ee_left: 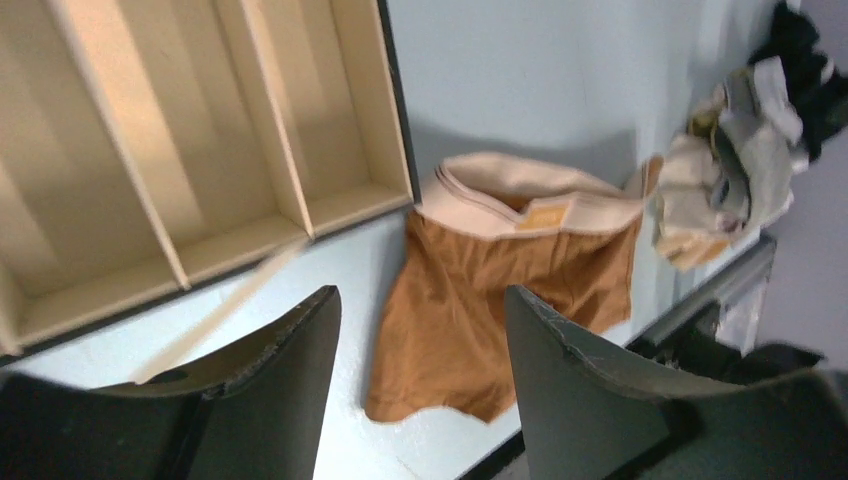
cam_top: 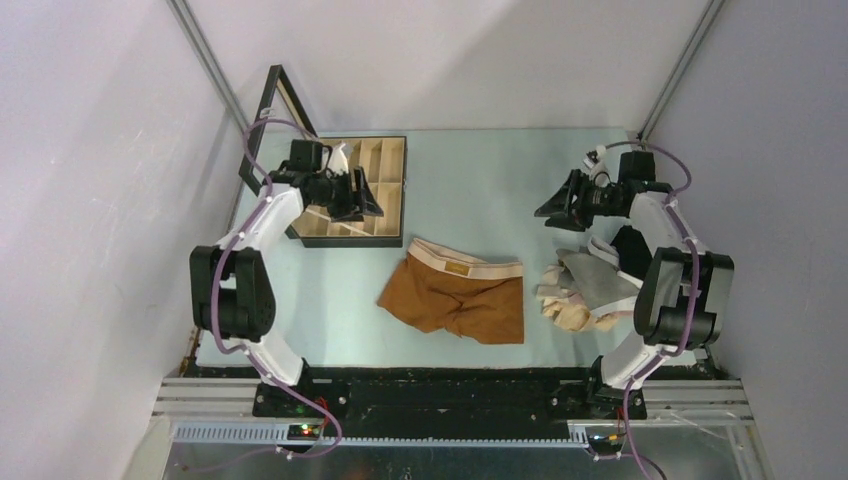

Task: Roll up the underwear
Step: Flatten out the underwear at the center of the board.

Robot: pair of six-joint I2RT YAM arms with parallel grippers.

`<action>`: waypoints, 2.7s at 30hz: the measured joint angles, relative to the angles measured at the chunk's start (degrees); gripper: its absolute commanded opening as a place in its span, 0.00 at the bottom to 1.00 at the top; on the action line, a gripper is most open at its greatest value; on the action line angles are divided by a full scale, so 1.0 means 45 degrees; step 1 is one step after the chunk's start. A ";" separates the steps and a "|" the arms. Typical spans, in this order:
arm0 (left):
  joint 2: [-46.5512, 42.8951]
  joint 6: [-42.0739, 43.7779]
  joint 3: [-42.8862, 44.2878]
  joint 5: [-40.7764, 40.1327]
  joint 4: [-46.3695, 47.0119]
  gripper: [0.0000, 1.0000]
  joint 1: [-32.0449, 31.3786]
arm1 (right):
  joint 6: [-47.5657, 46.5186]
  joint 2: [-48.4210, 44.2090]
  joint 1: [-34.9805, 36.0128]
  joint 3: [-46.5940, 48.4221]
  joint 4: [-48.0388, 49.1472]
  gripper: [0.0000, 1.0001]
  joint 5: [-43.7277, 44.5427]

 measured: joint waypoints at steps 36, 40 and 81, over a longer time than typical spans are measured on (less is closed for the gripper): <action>0.3245 0.7106 0.1375 -0.1579 0.1098 0.71 -0.3793 | -0.6057 0.1851 0.2764 -0.0733 -0.1987 0.60 0.5469; 0.3390 0.7582 0.1506 -0.1049 0.0442 0.72 -0.3808 | -0.6105 0.2152 0.2764 -0.0733 -0.1948 0.58 0.5469; 0.4342 0.4648 0.2681 -0.1462 -0.0044 0.66 -0.3721 | -0.6887 0.4051 0.2642 0.1219 -0.2176 0.00 0.6280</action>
